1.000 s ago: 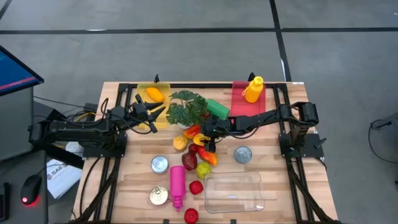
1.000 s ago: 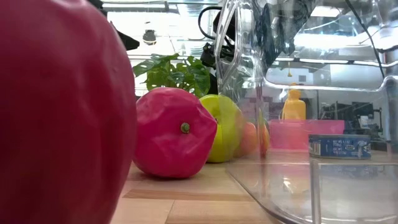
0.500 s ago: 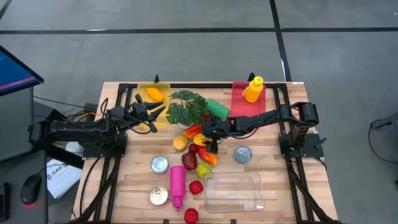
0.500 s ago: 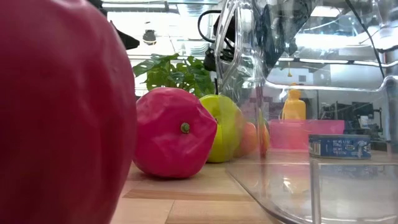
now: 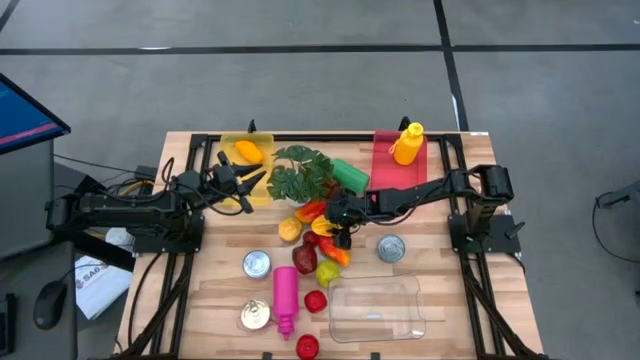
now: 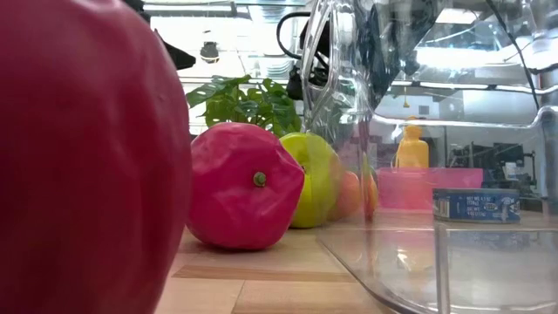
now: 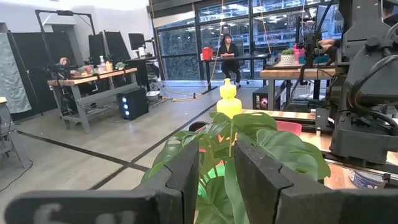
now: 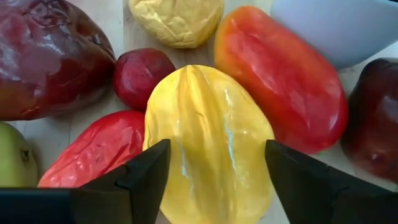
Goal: Pick & Place Food Item
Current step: Put the yellow starfruit into the yellow bin
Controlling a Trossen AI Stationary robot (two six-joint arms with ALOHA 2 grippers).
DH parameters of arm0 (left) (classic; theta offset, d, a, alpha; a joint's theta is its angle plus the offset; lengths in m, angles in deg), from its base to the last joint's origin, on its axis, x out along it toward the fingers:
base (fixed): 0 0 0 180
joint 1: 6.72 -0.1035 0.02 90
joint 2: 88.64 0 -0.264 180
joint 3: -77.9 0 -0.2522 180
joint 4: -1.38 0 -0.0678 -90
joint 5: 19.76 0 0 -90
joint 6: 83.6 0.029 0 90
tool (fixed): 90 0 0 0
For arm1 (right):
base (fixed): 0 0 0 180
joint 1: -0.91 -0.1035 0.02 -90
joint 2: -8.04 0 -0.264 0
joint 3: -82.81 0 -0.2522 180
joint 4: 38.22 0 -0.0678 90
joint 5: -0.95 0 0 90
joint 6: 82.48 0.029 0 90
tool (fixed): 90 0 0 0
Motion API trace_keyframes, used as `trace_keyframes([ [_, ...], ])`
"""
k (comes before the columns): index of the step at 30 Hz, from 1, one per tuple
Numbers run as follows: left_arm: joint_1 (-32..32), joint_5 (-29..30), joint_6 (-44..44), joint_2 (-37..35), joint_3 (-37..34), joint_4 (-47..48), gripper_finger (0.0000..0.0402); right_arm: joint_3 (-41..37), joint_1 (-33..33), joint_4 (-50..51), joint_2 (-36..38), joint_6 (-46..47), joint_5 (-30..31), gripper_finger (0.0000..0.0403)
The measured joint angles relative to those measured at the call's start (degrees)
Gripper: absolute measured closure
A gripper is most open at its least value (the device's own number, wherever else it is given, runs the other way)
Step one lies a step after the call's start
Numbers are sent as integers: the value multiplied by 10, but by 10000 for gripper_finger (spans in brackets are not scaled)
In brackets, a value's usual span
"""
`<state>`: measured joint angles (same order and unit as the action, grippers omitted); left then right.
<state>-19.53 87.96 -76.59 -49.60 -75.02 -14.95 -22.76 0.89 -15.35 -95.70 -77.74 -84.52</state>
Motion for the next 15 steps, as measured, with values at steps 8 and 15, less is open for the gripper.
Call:
trace_keyframes([
  [8,0,0,0,0,0,0,312,0,0,2,0,0,-1,261],
  [15,0,0,0,0,0,0,312,0,-3,4,0,-2,2,364],
])
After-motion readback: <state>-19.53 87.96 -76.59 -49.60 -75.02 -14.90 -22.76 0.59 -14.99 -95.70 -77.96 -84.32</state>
